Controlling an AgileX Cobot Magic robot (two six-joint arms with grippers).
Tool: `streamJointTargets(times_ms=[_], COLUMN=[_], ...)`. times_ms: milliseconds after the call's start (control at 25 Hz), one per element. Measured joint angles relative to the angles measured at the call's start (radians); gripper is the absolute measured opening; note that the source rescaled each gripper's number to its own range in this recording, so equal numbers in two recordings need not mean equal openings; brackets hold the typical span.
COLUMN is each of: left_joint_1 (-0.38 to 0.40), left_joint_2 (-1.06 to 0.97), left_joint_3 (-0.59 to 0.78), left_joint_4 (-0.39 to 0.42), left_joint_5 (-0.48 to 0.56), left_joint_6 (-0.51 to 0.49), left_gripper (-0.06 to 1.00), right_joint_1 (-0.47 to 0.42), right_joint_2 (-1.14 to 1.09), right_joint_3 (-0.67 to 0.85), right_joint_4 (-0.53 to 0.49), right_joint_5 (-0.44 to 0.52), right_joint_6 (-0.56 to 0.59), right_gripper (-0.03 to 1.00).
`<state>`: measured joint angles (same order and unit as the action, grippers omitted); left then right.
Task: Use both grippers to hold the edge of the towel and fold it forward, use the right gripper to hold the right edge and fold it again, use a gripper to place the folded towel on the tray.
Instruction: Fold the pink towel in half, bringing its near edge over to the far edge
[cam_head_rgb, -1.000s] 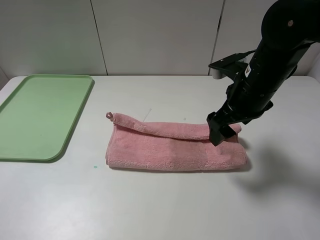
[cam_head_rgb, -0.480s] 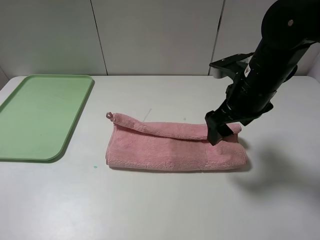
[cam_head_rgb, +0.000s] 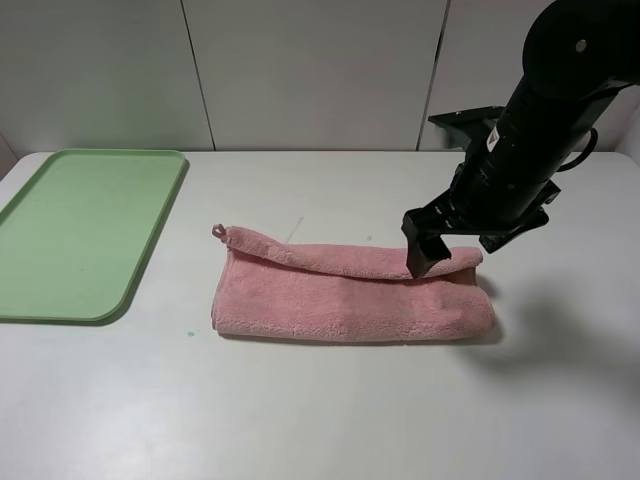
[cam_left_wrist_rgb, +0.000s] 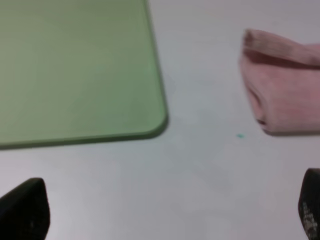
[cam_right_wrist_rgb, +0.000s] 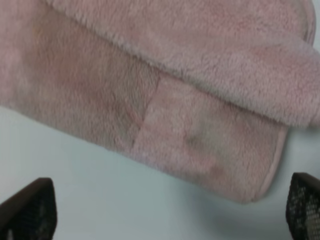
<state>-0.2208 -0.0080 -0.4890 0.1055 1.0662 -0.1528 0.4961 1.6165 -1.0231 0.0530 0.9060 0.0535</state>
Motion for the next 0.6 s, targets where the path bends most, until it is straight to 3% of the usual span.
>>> streamJointTargets(times_ms=[360,600], left_joint_1=[0.217,0.237], left_joint_2=[0.000,0.000], left_joint_3=[0.000,0.000], left_joint_4=[0.000,0.000], left_joint_5=[0.000,0.000], left_joint_6=[-0.001,-0.001], left_gripper=[1.00,1.00], right_joint_1=[0.000,0.000], right_joint_2=[0.000,0.000], right_joint_3=[0.000,0.000], right_joint_4=[0.000,0.001], right_joint_5=[-0.106,-0.132], right_joint_6=[0.083,0.091], right_gripper=[1.00,1.00])
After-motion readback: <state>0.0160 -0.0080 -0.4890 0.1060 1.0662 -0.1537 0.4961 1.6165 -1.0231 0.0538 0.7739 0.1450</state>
